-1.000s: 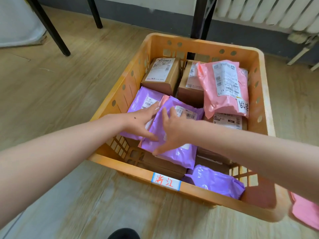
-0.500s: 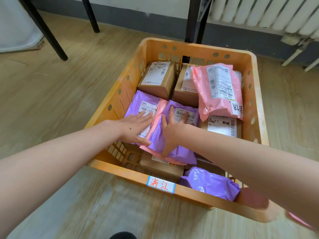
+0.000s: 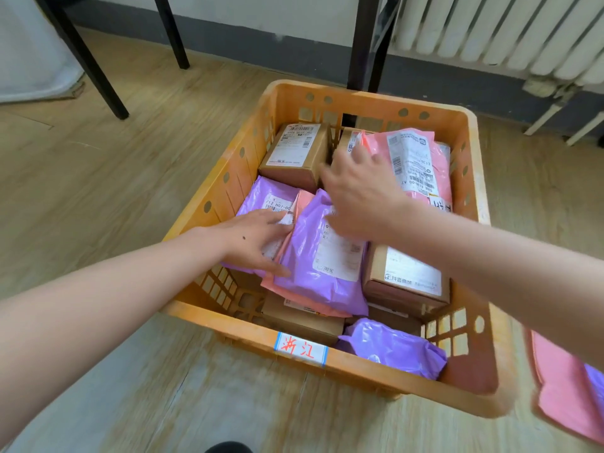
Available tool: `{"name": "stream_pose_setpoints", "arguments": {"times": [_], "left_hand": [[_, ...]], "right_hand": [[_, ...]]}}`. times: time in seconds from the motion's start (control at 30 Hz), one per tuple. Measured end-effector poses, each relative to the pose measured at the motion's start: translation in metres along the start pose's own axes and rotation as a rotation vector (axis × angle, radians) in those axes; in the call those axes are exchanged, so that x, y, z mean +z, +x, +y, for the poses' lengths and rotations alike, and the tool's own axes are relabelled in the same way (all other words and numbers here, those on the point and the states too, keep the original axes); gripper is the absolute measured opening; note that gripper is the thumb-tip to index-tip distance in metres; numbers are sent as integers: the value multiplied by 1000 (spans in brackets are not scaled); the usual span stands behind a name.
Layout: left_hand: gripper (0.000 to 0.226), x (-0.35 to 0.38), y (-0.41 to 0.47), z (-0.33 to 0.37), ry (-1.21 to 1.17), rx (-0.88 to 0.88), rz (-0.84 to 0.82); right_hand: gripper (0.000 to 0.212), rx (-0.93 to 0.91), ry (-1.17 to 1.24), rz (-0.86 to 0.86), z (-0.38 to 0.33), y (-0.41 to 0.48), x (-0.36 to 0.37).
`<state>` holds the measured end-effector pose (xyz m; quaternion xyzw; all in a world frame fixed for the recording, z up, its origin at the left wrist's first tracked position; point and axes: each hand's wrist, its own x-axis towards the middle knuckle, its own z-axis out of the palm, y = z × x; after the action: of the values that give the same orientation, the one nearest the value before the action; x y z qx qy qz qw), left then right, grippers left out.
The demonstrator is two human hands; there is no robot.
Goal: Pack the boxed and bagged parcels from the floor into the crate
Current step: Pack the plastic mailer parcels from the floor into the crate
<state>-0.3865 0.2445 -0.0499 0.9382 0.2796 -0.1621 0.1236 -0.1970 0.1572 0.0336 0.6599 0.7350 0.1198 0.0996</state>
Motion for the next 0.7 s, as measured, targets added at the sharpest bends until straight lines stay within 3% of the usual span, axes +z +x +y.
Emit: {"name": "stream_pose_setpoints", "arguments": {"times": [0.03, 0.17, 0.23, 0.37, 0.5, 0.57, 0.7], "left_hand": [[87, -4, -2, 3, -33, -12, 88], [44, -21, 0, 29, -205, -21, 492], [29, -33, 12, 52, -370, -31, 587], [17, -53, 50, 101, -851, -269, 567], [18, -56, 80, 130, -1372, -568, 450], [29, -52, 86, 138, -1449, -619, 418], [28, -56, 91, 140, -1578, -601, 480]], "right_hand": [[66, 70, 9, 23, 13, -1, -5], [81, 269, 62, -104, 46, -7, 0], [77, 313, 96, -139, 52, -10, 6], [61, 337, 154, -137, 55, -16, 13], [66, 182, 44, -70, 59, -23, 18], [65, 186, 104, -17, 64, -27, 21], [65, 247, 409, 31, 75, -34, 25]]}}
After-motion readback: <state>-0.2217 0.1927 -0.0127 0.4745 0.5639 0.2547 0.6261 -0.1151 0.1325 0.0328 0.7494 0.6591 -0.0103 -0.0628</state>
